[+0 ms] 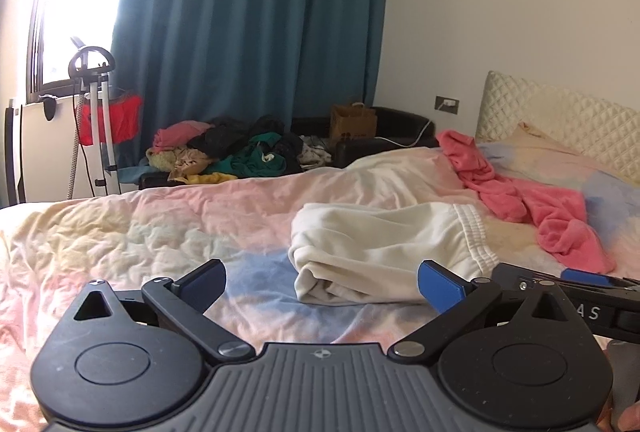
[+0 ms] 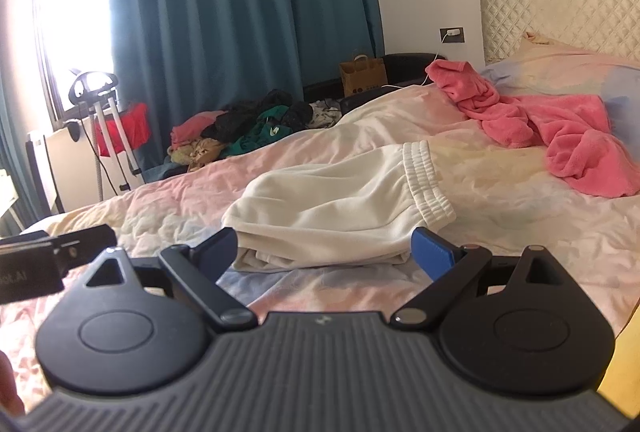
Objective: Fold clothes
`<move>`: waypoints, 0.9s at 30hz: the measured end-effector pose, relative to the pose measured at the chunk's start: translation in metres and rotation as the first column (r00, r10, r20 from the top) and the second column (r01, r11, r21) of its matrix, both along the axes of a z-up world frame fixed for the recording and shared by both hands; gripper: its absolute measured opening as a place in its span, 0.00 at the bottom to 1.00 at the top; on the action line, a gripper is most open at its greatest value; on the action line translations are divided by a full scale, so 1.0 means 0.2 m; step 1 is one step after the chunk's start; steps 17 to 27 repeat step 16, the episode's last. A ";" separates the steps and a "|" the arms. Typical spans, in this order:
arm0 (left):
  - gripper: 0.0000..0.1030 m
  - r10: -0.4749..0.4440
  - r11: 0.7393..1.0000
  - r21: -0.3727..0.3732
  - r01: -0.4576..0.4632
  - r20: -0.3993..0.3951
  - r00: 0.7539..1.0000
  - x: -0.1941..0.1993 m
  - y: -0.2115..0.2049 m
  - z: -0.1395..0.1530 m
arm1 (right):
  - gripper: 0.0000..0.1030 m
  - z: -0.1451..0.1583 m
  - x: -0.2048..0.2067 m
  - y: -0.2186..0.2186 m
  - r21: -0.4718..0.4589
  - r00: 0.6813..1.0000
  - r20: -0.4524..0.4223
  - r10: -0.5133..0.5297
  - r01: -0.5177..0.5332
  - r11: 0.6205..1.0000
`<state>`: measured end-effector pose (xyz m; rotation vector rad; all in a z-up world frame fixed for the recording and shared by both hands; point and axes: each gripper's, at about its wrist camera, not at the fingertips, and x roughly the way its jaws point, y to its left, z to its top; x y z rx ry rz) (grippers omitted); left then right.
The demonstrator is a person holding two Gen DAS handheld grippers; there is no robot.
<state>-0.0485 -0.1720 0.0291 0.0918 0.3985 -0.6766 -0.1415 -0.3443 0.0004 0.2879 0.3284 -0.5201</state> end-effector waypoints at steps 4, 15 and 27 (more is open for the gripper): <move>1.00 0.001 1.000 0.000 -0.001 0.004 1.000 0.00 -0.01 -0.01 | 0.92 0.00 0.01 0.01 -0.011 1.000 -0.018 0.004 -0.005 1.000; 1.00 0.019 1.000 0.000 -0.019 0.013 1.000 -0.01 0.01 -0.01 | 0.92 0.00 0.03 0.04 -0.042 0.999 -0.041 0.020 -0.021 0.999; 1.00 0.019 1.000 0.001 -0.019 0.014 1.000 -0.01 0.01 -0.01 | 0.92 0.00 0.03 0.04 -0.043 0.999 -0.042 0.020 -0.022 0.999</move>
